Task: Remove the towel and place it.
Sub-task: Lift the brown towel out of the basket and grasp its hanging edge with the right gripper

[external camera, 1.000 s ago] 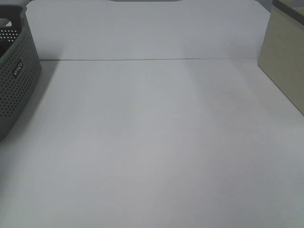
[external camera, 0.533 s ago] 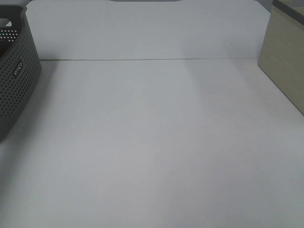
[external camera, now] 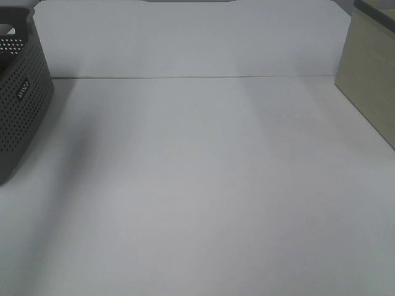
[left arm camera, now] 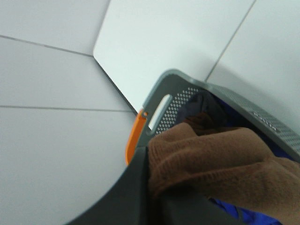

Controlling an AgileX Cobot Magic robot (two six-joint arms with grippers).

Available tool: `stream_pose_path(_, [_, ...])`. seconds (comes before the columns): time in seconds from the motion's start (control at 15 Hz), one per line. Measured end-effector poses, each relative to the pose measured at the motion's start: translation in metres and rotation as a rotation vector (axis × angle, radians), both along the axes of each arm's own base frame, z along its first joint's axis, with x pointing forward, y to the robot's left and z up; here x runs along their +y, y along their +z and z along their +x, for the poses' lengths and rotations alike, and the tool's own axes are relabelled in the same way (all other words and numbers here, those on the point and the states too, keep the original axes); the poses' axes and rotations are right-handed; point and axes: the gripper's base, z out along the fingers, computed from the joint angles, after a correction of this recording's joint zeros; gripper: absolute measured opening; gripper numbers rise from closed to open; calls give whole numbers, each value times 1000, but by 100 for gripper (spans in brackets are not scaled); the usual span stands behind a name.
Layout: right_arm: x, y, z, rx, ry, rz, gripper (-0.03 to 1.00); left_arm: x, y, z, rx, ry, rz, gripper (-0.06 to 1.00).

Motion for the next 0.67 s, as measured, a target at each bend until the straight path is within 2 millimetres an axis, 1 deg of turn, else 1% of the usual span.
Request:
stream_pose_path(0.07, [2,5,2,-29,12,19,78,-12,9,-9,-44,-41,15,0])
stream_pose_path(0.13, [6,12,11,-65,46,45,78,-26,17,-18,-88,-86,33,0])
stream_pose_path(0.27, [17,25,35,-111,174,85,77,-51,32,-37,-176,-178,62,0])
stream_pose_path(0.4, [30,34,72,-112,324,111,77,-77,41,-52,-247,-272,83,0])
stream_pose_path(0.47, [37,35,91,-115,417,114,77,-92,43,-59,-268,-334,87,0])
stream_pose_path(0.53, [46,30,121,-115,549,125,77,-112,44,-70,-280,-436,126,0])
stream_pose_path(0.67, [59,24,157,-129,747,182,77,-134,44,-81,-301,-554,188,0])
